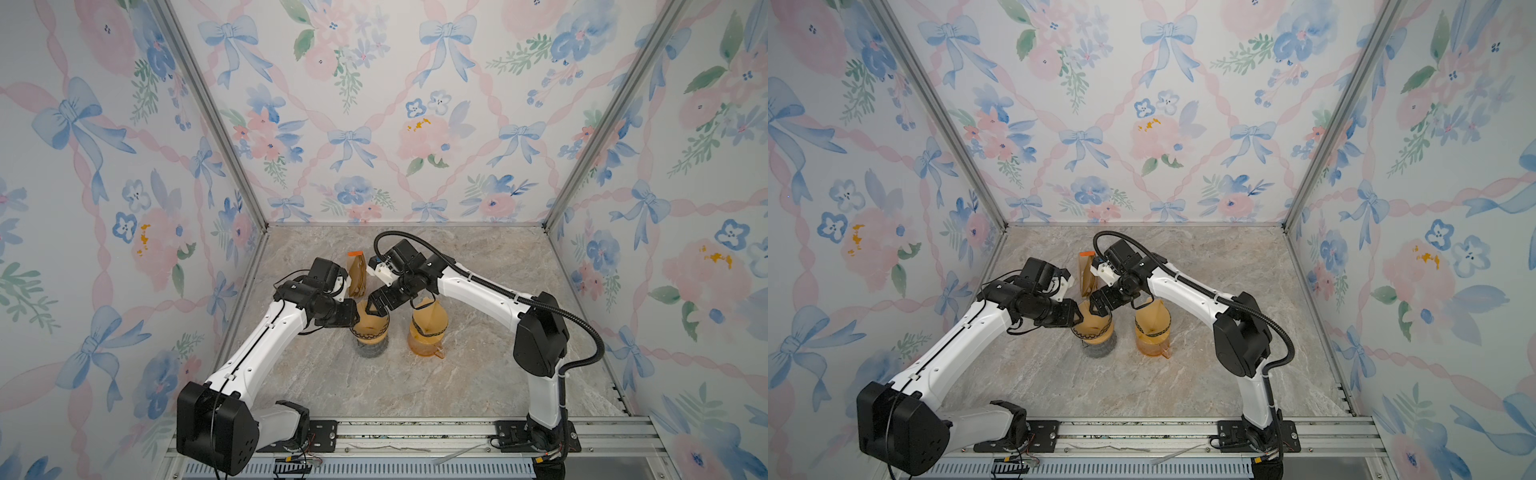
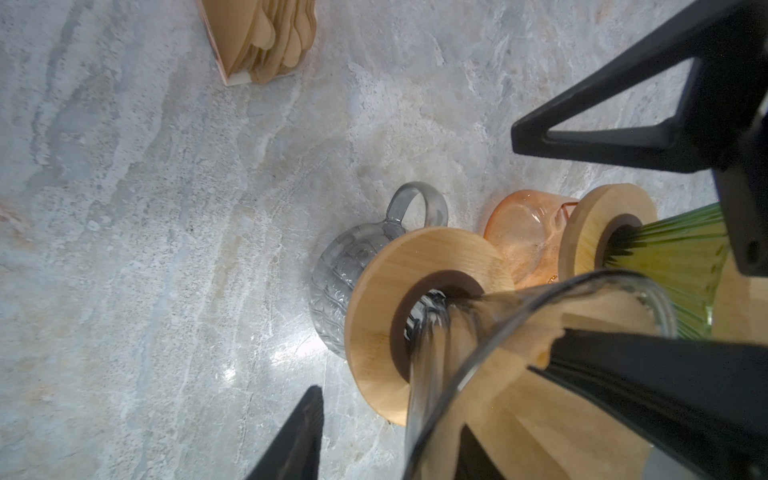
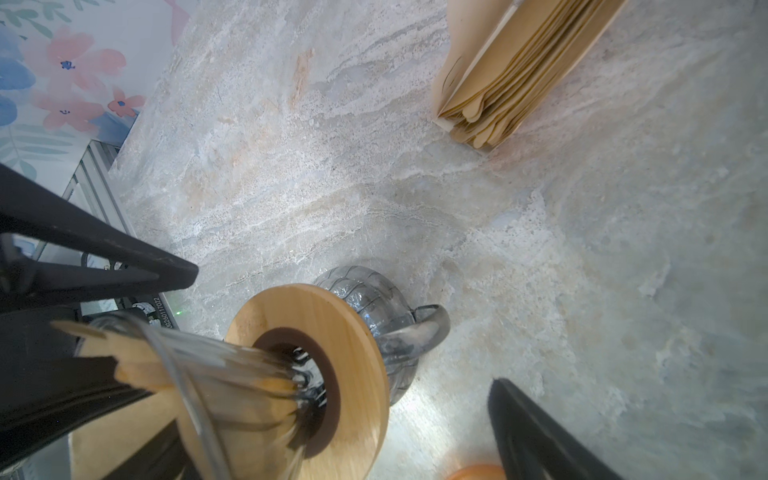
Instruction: Place the coffee filter in the dripper
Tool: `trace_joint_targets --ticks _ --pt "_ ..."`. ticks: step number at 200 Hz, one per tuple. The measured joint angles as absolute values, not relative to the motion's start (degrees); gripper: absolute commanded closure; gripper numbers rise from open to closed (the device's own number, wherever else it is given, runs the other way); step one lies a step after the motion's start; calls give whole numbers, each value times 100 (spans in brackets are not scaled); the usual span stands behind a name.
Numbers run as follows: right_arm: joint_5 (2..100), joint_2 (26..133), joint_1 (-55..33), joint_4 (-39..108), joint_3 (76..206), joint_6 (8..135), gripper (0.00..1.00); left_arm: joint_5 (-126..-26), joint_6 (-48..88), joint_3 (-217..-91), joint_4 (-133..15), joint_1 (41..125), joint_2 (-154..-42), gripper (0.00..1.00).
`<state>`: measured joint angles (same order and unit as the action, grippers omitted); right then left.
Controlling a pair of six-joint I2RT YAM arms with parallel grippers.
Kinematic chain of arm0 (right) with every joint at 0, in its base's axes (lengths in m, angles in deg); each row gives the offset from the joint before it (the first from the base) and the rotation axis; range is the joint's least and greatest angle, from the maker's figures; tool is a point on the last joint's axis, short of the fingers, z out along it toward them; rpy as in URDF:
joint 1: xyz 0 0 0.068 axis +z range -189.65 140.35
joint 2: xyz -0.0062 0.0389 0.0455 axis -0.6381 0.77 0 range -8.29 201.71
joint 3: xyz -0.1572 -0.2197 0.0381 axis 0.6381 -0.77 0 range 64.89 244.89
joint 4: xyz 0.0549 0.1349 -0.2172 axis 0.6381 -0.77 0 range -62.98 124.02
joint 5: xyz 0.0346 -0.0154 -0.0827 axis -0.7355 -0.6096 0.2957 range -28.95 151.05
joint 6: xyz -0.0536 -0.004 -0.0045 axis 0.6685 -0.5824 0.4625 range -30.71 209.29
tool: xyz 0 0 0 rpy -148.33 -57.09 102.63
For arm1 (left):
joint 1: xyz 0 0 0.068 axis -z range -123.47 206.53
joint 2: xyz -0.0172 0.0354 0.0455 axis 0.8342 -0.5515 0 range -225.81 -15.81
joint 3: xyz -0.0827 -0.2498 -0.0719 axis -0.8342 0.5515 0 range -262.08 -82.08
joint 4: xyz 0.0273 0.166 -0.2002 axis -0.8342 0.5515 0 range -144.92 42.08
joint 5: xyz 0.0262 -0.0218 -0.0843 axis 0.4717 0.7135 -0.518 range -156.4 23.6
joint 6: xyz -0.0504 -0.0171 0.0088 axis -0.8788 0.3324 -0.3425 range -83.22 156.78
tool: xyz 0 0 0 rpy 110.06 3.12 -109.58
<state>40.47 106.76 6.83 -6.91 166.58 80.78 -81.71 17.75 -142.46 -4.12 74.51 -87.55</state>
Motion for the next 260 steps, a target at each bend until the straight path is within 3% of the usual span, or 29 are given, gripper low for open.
trace_joint_targets --ticks 134,213,260 --pt "3452 10597 659 -700 16595 8148 4 -8191 1825 -14318 -409 7451 -8788 57" --pt "3638 10809 663 -757 16916 8146 4 -8193 1836 -14318 -409 7451 -8788 57" --pt "3793 10783 639 -621 16759 8119 4 -8197 1845 -14318 -409 7451 -8788 50"
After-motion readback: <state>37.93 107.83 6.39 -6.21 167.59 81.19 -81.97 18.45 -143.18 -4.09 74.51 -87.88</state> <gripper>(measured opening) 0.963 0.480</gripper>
